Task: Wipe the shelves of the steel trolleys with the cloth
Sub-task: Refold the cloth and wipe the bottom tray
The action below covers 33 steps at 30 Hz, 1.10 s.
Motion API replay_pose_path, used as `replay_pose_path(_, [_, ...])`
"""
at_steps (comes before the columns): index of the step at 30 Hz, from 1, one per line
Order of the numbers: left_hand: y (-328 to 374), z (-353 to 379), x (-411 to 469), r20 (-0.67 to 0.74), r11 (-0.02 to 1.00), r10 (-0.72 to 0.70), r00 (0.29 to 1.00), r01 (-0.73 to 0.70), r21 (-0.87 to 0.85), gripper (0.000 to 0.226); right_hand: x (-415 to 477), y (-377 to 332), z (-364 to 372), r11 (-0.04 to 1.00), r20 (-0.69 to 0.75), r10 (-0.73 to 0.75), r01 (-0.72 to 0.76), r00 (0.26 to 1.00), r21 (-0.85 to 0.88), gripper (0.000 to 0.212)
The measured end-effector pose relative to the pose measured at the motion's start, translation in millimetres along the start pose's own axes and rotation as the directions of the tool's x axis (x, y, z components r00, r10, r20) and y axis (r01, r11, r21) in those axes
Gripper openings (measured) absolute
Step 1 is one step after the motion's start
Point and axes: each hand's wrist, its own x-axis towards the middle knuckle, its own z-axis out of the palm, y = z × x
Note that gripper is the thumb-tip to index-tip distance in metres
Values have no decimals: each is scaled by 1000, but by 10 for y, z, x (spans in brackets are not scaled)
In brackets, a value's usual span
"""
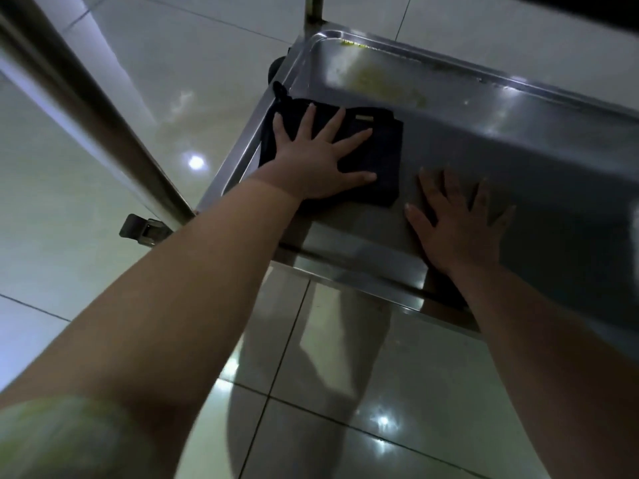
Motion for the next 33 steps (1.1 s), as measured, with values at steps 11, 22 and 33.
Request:
replay_pose_path(11, [-218, 281, -813, -96, 999, 49, 994, -47, 16, 75, -58, -19, 45, 994, -32, -103, 102, 994, -30, 73])
replay_pose_path(22, [-13, -108, 587, -2, 995, -94, 996, 94, 18, 81, 20, -21, 6, 996, -3, -86, 86, 996, -23, 78])
replay_pose_path(33, [-32, 306, -1233, -5, 988, 152, 988, -152, 15, 72, 9, -10, 29, 994, -15, -105, 105, 994, -16, 77])
